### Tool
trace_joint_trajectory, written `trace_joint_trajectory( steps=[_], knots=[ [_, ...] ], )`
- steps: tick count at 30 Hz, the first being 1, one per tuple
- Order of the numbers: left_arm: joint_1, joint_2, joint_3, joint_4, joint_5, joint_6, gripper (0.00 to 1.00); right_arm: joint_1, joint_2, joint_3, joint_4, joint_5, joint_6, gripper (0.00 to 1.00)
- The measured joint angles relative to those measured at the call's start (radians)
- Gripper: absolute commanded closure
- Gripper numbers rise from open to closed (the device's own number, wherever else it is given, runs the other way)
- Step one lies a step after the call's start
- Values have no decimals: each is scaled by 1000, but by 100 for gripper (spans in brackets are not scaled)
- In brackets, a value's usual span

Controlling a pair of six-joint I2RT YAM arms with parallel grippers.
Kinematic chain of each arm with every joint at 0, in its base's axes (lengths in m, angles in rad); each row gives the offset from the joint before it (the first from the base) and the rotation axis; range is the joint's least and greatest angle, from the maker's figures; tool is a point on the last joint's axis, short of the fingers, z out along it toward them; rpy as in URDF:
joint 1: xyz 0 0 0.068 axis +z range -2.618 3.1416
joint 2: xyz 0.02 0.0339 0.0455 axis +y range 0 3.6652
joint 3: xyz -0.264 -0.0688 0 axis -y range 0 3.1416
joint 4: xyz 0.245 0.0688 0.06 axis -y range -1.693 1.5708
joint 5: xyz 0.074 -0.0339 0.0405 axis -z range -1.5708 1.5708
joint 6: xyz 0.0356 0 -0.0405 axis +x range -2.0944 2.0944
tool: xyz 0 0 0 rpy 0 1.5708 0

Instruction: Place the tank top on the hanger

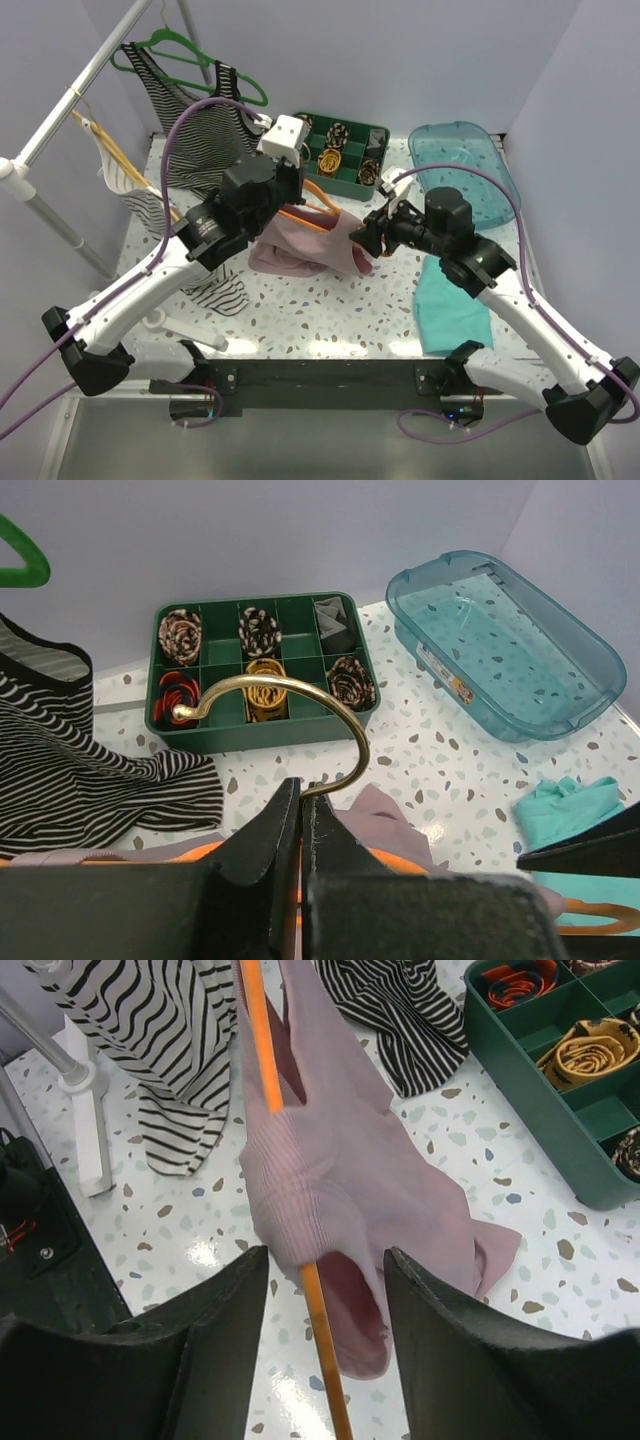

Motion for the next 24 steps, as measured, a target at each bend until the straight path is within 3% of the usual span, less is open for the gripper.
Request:
trace_joint_trajectory(
  steps=[9,17,24],
  knots=[
    [0,-31,3,-21,-62,40,100,0,-69,-36,-5,-29,9,50],
    [0,-31,17,-23,-89,55,100,3,-30,-36,-16,-88,19,53],
    [0,-31,35,-21,-109,68,100,66,26,-36,-80,-40,14,60]
  ],
)
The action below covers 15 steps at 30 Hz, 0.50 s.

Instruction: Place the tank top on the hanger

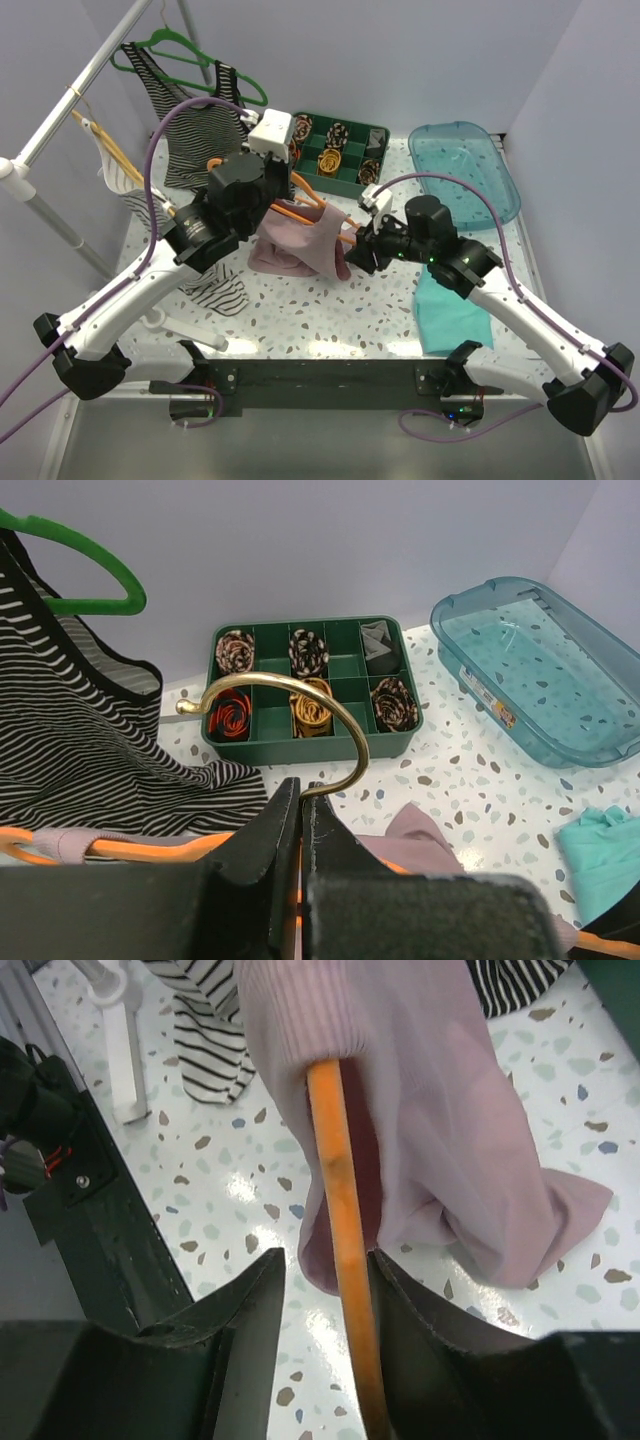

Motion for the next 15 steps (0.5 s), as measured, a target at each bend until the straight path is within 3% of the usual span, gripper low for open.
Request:
trace_joint_trajectory(
  steps=[3,8,15],
  knots=[
    [0,0,1,0,-1,3,100,21,12,0,-18,24,-2,67],
    [0,0,1,0,-5,11,100,24,-2,0,-17,67,-2,70],
    [0,0,1,0,-6,13,100,25,-16,3,-4,73,1,82]
  ],
)
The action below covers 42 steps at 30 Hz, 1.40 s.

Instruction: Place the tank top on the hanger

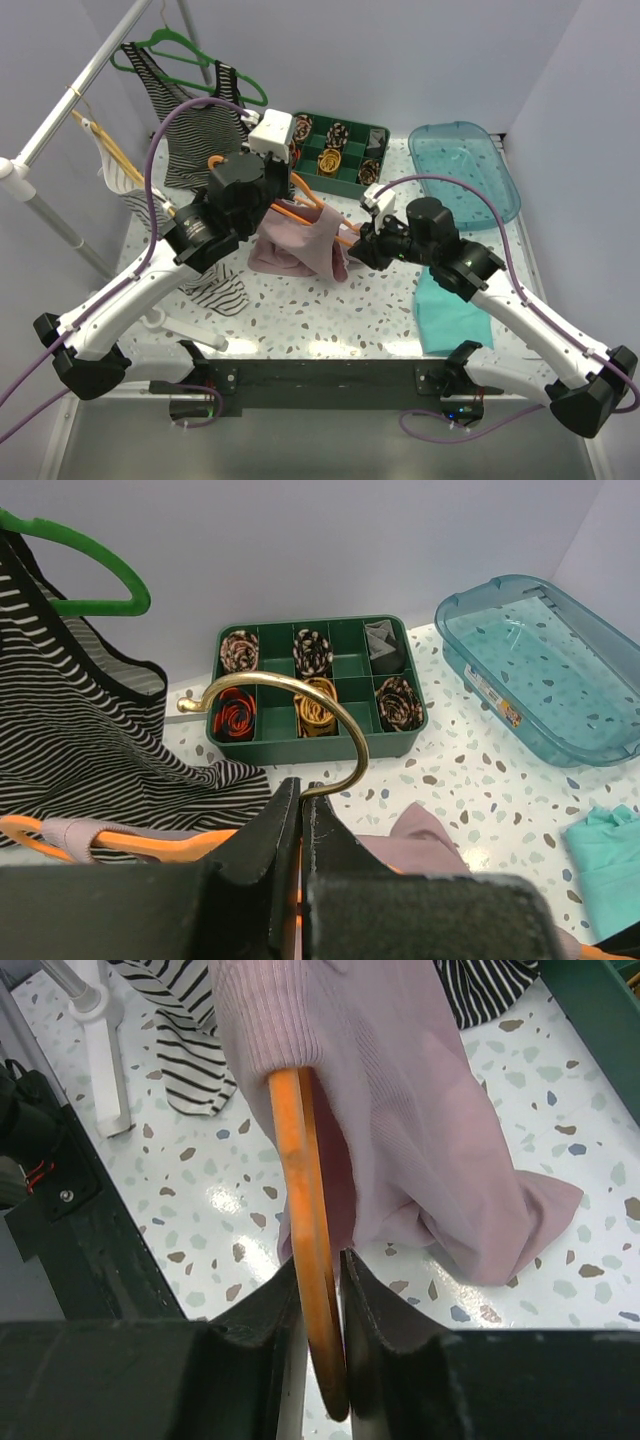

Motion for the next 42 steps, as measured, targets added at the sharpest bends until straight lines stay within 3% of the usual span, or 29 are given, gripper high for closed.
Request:
trace_joint_trajectory(
  steps=[4,9,12,22,26,29,32,42],
  knots=[
    [0,0,0,1,0,0,100,0,0,0,19,-10,4,100],
    [0,0,0,2,-2,0,100,6,0,0,23,-28,1,100],
    [0,0,0,2,-5,0,87,6,0,0,25,-33,1,100],
    [-1,-2,13,22,-8,4,68,7,-34,0,26,-8,14,100],
    [-1,-3,15,27,-10,6,36,7,-46,0,26,-7,27,100],
    [-1,-9,15,26,-9,6,21,7,-50,1,27,1,35,100],
    [-1,-22,17,26,-1,8,11,6,-50,1,27,11,39,100],
    [-1,-153,25,47,131,16,6,8,-14,80,10,16,44,100]
  ],
)
